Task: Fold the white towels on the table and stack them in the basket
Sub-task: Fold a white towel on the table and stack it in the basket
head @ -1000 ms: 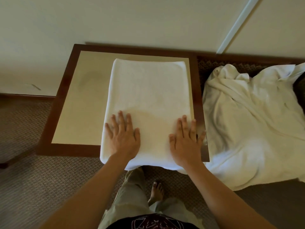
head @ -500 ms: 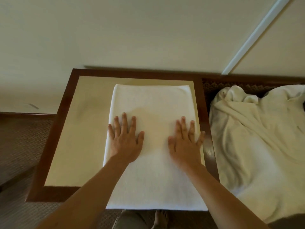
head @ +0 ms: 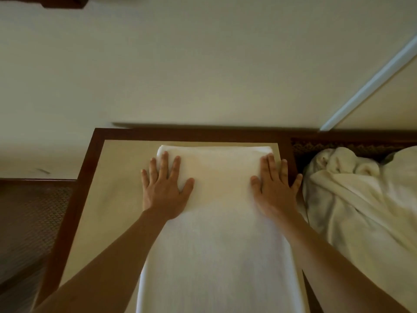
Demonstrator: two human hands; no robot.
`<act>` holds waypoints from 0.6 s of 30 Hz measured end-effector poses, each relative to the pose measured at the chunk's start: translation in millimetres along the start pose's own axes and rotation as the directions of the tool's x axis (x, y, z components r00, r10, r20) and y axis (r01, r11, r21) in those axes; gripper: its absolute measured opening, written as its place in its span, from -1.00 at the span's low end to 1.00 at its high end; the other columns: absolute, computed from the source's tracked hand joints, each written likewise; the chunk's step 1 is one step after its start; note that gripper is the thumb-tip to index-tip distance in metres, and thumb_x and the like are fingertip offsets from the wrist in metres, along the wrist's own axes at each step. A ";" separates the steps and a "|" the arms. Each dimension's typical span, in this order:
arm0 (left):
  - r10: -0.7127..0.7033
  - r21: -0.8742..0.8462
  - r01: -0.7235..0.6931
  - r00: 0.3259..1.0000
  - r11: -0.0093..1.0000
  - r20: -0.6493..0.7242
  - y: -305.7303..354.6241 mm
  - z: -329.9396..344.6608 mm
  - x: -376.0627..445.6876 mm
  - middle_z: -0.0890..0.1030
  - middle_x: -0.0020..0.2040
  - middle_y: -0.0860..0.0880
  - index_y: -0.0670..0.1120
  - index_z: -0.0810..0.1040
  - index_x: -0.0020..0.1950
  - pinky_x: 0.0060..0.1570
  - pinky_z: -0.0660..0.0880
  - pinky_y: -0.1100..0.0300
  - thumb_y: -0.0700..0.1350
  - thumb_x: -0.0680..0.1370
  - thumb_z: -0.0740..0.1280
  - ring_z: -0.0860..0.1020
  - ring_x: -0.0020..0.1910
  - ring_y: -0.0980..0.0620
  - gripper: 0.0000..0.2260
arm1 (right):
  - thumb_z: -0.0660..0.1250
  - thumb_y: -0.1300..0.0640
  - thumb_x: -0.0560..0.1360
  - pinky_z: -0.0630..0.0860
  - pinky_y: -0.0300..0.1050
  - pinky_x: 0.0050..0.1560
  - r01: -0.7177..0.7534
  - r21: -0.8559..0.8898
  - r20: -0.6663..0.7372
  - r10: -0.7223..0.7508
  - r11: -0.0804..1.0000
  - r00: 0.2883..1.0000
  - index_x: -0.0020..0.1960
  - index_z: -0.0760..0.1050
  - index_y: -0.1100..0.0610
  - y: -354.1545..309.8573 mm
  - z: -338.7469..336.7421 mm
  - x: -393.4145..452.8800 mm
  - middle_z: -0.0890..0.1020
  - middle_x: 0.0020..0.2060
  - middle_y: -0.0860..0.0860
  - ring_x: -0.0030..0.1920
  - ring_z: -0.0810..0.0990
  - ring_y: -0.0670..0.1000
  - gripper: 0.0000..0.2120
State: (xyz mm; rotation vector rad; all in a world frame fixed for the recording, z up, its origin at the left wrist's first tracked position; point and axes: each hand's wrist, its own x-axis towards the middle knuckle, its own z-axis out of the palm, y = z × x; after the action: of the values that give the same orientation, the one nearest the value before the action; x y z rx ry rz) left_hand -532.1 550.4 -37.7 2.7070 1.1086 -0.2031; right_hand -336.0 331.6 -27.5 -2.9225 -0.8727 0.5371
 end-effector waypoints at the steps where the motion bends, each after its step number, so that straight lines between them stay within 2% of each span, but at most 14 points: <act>1: -0.001 0.002 0.001 1.000 1.000 -0.006 -2.3 -2.0 8.9 -0.31 0.66 -0.01 0.13 -0.18 0.68 0.58 -0.19 -0.25 0.44 0.55 -0.23 -0.21 0.64 -0.21 -0.25 | -0.21 -0.22 0.67 -0.28 0.43 0.53 -0.002 0.004 -0.005 0.002 1.000 1.000 0.64 -0.34 -0.08 -1.8 -3.0 9.7 -0.35 0.61 -0.17 0.63 -0.34 0.09 -0.37; 5: 0.005 0.023 -0.005 1.000 1.000 -0.011 -9.9 -9.1 41.7 -0.31 0.66 0.01 0.13 -0.19 0.67 0.58 -0.19 -0.26 0.45 0.56 -0.23 -0.19 0.65 -0.21 -0.26 | -0.18 -0.19 0.67 -0.28 0.43 0.53 0.024 -0.010 -0.046 -0.024 1.000 0.999 0.66 -0.28 -0.07 -11.6 -12.1 40.0 -0.29 0.63 -0.15 0.64 -0.29 0.10 -0.38; 8: -0.004 0.020 0.004 1.000 1.000 0.003 -12.8 -15.1 67.0 -0.29 0.67 0.03 0.15 -0.18 0.67 0.57 -0.18 -0.29 0.43 0.59 -0.16 -0.19 0.65 -0.21 -0.28 | -0.16 -0.19 0.66 -0.25 0.44 0.53 0.028 -0.013 -0.071 -0.029 1.000 0.997 0.67 -0.23 -0.07 -20.8 -15.7 61.7 -0.25 0.64 -0.17 0.64 -0.24 0.12 -0.37; 11: -0.009 0.006 0.009 1.000 1.000 0.005 -16.5 -22.3 92.4 -0.24 0.67 0.05 0.16 -0.15 0.67 0.56 -0.16 -0.31 0.44 0.58 -0.12 -0.16 0.65 -0.21 -0.28 | -0.16 -0.22 0.65 -0.22 0.44 0.52 0.015 -0.014 -0.047 -0.016 1.000 0.999 0.67 -0.22 -0.06 -29.5 -22.5 86.0 -0.22 0.64 -0.17 0.64 -0.20 0.15 -0.36; 14: 0.000 0.016 0.000 1.000 1.000 -0.015 -21.2 -27.6 120.3 -0.01 0.67 -0.01 0.15 0.00 0.65 0.55 -0.13 -0.35 0.46 0.56 -0.12 -0.05 0.64 -0.20 -0.28 | -0.15 -0.23 0.63 -0.18 0.47 0.52 0.009 -0.011 -0.026 -0.009 1.000 1.000 0.66 -0.09 -0.04 -38.2 -32.1 112.2 -0.05 0.66 -0.10 0.64 -0.12 0.20 -0.35; 18: -0.026 0.080 0.030 0.998 0.996 -0.054 -20.9 -38.4 156.3 0.46 0.43 -0.04 0.11 0.42 0.42 0.52 0.01 -0.35 0.46 0.54 -0.11 0.35 0.45 -0.19 -0.33 | -0.09 -0.22 0.59 -0.05 0.55 0.46 -0.028 -0.003 -0.056 0.028 1.000 0.998 0.41 0.36 0.01 -47.6 -45.0 140.1 0.37 0.47 0.04 0.50 0.20 0.29 -0.45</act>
State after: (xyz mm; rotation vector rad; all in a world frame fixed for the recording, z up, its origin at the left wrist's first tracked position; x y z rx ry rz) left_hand -434.4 679.9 -35.5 2.7839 1.1784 -0.1853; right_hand -236.2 449.6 -22.6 -2.9417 -0.8291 0.4535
